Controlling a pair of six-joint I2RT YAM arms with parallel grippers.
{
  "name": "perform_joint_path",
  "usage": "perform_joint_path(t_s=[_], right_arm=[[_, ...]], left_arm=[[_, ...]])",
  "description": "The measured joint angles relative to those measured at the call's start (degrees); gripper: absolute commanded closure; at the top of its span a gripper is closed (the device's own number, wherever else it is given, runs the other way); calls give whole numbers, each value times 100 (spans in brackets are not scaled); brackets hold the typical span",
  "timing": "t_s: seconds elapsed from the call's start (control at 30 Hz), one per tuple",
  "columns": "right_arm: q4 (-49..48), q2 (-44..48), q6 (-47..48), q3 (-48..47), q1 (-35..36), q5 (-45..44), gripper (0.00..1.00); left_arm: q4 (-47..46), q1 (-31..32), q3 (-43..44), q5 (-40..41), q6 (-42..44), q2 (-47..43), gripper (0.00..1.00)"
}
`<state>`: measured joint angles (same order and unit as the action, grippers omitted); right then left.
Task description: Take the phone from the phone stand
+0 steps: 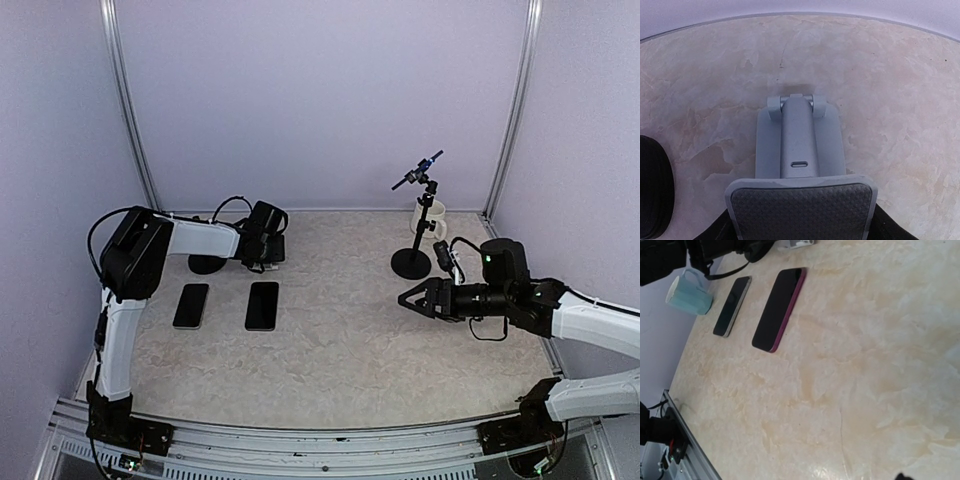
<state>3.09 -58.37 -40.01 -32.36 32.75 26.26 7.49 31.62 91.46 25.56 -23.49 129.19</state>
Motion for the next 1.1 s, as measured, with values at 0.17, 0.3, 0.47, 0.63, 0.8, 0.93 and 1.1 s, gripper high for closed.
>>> perform_joint_path(t_s=[0.17,0.3,0.47,0.63,0.8,0.93,1.1], right_arm=[[-2,-31,0,2,-7,26,18],[-9,-44,2,2,-15,46,18],[-24,-57,7,2,-31,52,18],[-44,-57,7,2,-31,61,18],[-46,-57,7,2,-31,74,17],[-46,-55,9,2,-31,76,16],[-70,-46,48,2,-31,72,15]], left_arm=[[7,-17,83,-44,44,66,60],[13,-42,114,-109,55,101,47],[90,-66,173,-160,50,107,35],[103,-72,173,-179,50,105,24],[201,-98,168,-280,52,103,14],[208,-103,122,-308,57,59,8],[227,-52,24,-323,136,-201,1]])
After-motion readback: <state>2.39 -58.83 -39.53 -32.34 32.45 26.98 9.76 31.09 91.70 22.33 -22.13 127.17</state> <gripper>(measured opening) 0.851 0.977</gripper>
